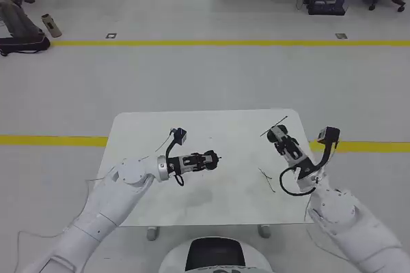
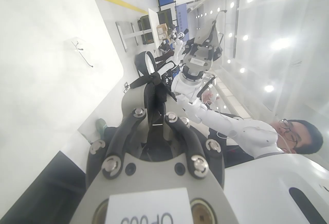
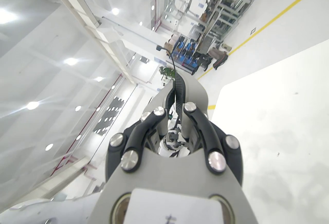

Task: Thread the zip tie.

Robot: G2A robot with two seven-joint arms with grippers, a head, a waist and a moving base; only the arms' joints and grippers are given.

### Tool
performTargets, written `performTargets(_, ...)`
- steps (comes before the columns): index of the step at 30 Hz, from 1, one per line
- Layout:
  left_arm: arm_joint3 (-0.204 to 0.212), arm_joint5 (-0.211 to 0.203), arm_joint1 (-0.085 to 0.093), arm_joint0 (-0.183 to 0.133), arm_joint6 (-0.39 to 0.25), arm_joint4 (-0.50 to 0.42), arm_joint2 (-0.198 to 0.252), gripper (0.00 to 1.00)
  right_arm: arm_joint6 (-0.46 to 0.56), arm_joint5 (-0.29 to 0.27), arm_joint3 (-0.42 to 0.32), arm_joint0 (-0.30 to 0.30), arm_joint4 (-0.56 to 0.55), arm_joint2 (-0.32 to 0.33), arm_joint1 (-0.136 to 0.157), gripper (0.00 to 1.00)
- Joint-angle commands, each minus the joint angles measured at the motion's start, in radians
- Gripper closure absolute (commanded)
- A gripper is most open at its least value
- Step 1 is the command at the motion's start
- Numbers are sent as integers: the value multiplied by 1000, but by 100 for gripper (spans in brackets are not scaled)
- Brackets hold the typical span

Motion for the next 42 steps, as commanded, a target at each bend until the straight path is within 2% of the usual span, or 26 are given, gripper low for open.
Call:
performTargets(1,0,0,0,0,0,0,0,100,220,0,52,27,71,38,-3,100)
performTargets(2,0,0,0,0,0,0,0,100,309,0,78,49,102,65,-7,100)
performTargets(5,0,0,0,0,0,0,0,100,482,0,138,80,179,109,-19,100)
performTargets(10,0,0,0,0,0,0,0,100,708,0,193,92,230,152,-36,100)
performTargets(20,0,0,0,0,0,0,0,100,708,0,193,92,230,152,-36,100)
performTargets(22,0,0,0,0,0,0,0,100,646,0,186,86,171,155,-40,100)
performTargets(25,0,0,0,0,0,0,0,100,601,0,170,49,223,155,-54,100)
performTargets(34,0,0,0,0,0,0,0,100,551,0,150,-74,246,209,-102,100)
performTargets(38,0,0,0,0,0,0,0,100,506,0,144,-106,202,217,-131,100)
performTargets(42,0,0,0,0,0,0,0,100,440,0,116,-110,116,200,-163,100)
